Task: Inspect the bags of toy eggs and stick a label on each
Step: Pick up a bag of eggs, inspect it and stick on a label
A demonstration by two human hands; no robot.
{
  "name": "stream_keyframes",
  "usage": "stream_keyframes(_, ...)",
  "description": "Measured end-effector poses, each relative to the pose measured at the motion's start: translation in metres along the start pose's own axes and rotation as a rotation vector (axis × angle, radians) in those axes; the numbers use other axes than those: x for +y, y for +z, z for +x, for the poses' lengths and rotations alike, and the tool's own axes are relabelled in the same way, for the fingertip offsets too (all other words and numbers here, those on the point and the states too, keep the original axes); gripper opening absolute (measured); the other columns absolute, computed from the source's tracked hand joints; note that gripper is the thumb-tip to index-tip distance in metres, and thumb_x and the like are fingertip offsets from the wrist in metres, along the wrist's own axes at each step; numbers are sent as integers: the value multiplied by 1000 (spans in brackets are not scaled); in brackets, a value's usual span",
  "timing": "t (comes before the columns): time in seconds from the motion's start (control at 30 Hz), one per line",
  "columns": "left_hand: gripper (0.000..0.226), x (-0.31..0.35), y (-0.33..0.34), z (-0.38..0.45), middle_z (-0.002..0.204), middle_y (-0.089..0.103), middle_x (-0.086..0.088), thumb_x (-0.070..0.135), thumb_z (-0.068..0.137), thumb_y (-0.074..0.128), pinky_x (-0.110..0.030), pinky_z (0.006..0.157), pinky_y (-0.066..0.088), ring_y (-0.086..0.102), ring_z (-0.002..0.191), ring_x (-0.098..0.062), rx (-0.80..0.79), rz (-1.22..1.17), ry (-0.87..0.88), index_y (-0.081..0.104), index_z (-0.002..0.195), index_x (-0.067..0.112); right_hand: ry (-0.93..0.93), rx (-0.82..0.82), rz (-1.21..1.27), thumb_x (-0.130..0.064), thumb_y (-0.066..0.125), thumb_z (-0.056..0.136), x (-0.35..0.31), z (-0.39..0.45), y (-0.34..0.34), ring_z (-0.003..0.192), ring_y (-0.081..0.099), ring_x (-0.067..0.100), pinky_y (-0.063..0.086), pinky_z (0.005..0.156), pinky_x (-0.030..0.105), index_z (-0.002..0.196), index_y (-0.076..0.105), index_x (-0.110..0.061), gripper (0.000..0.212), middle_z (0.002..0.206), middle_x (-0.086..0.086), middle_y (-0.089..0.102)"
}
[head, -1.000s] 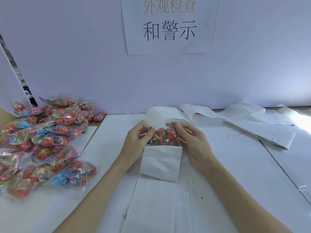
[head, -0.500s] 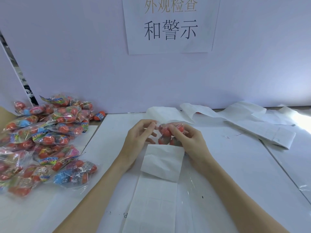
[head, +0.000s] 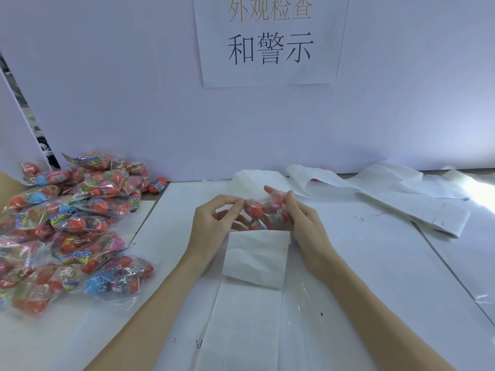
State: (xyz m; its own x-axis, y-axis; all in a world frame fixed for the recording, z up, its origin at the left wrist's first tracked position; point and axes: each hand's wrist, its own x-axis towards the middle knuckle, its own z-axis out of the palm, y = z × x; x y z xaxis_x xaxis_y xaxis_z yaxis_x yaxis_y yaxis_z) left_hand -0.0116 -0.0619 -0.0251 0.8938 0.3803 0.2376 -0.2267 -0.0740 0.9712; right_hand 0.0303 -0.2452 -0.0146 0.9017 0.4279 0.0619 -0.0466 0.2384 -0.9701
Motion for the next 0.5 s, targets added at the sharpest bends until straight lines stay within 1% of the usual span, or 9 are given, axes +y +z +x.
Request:
stream_keyframes(0.03, 11, -1, -1, 1, 92, 77, -5, 16, 100, 69, -29, 65, 61, 76, 72, -27, 27, -11, -1, 79, 96, 12, -5, 5, -9, -51, 45, 109, 0, 1, 0, 112, 74, 24, 58, 98, 38, 129, 72, -32, 38, 120, 2, 77)
stream_keyframes(0.1, 15, -3, -5, 5, 93, 78, -6, 17, 101, 67, -33, 68, 63, 77, 74, -28, 72, -54, -20, 76, 96, 7, -15, 8, -61, -49, 59, 103, 2, 1, 0, 108, 75, 26, 57, 97, 40, 127, 72, -28, 34, 115, 4, 79)
stream_keyframes(0.2, 17, -9, -7, 8, 93, 77, -13, 20, 94, 65, -32, 72, 62, 77, 82, -31, 23, -128, -108, 70, 92, 5, -22, 73, -102, -31, 71, 99, 6, 3, -2, 93, 78, 24, 57, 88, 39, 115, 74, -19, 19, 101, 8, 81)
stream_keyframes(0.27, 17, -10, -6, 10, 95, 76, -9, 17, 86, 61, -30, 73, 59, 74, 86, -27, -38, -182, -142, 68, 98, 7, -22, 86, -87, -24, 69, 101, 7, 3, -4, 91, 75, 28, 57, 86, 40, 112, 74, -15, 16, 102, 12, 80)
stream_keyframes(0.3, 24, -10, -6, 11, 97, 74, -6, 15, 83, 59, -30, 73, 57, 72, 86, -23, -49, -197, -145, 68, 105, 8, -20, 73, -88, -24, 67, 102, 6, 4, -5, 93, 74, 31, 56, 87, 41, 113, 74, -16, 16, 104, 13, 79)
stream_keyframes(0.33, 30, -8, -5, 11, 98, 73, -5, 17, 84, 59, -28, 73, 56, 71, 86, -21, -54, -205, -151, 68, 112, 11, -21, 48, -96, -24, 65, 103, 5, 3, -5, 96, 74, 30, 57, 88, 39, 114, 75, -18, 15, 106, 11, 79)
stream_keyframes(0.37, 31, -7, -5, 10, 99, 74, -4, 21, 87, 60, -28, 73, 56, 70, 86, -20, -60, -194, -153, 69, 115, 14, -26, 16, -108, -25, 64, 104, 4, 2, -5, 98, 75, 26, 58, 86, 34, 114, 75, -21, 15, 107, 8, 79)
stream_keyframes(0.43, 21, -6, -4, 7, 100, 76, -5, 31, 97, 63, -28, 75, 57, 72, 87, -20, -81, -108, -129, 75, 110, 19, -47, -28, -140, -27, 63, 105, 4, 0, -3, 97, 75, 20, 57, 81, 26, 112, 77, -25, 16, 106, 5, 80)
stream_keyframes(0.5, 15, -6, -3, 4, 96, 77, -5, 28, 102, 66, -28, 75, 58, 72, 85, -18, -77, -5, -83, 78, 96, 21, -61, 2, -169, -35, 61, 105, 6, -1, 0, 98, 76, 24, 59, 84, 30, 106, 80, -24, 21, 104, 6, 80)
